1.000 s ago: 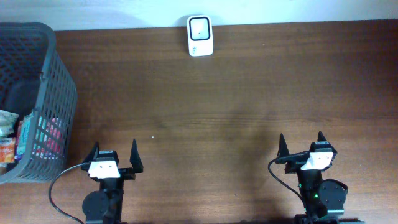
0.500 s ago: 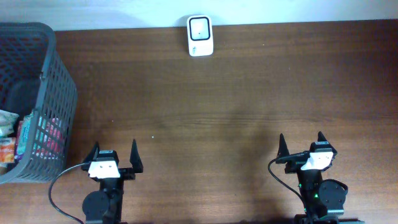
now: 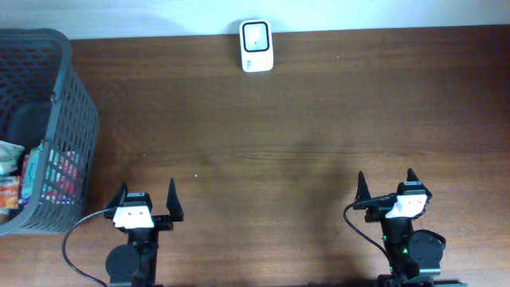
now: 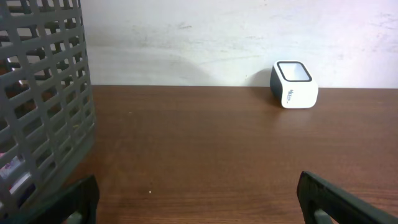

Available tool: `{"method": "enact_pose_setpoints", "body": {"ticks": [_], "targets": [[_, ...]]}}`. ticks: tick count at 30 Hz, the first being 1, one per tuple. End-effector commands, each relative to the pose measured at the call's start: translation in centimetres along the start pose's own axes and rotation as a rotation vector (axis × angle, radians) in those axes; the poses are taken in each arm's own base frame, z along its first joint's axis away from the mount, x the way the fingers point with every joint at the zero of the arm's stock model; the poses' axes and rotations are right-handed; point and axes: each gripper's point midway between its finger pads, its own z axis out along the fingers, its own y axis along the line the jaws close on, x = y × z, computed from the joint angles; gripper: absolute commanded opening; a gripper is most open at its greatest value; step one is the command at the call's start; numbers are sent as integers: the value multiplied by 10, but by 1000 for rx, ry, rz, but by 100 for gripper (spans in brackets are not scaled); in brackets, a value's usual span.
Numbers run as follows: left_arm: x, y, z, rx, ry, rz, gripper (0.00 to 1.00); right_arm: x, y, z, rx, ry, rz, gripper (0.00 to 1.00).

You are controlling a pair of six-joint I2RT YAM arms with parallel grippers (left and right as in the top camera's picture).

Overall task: Scan the item barcode
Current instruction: 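Raise the left gripper toward the grey basket, then reach into the grey basket and grasp the green wrapped pack with left gripper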

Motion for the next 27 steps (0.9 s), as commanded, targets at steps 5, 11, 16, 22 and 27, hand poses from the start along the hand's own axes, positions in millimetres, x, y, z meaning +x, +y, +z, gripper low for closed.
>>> {"method": "enact_pose_setpoints", "body": {"ticks": [5,11,16,22,27], "targets": [[2,-2,0,11,5,15,99,4,0,0,2,7,3,98],[-42,-12,-4,71,-175,17,99,4,0,0,2,7,3,99],[-164,-29,-65,160,-729,55,99,4,0,0,2,7,3,99],[-243,-5,-96,25,-853,2,99,4,0,0,2,7,3,99],[-314,-21,-28,76,-544,94,99,4,0,0,2,7,3,98]]}}
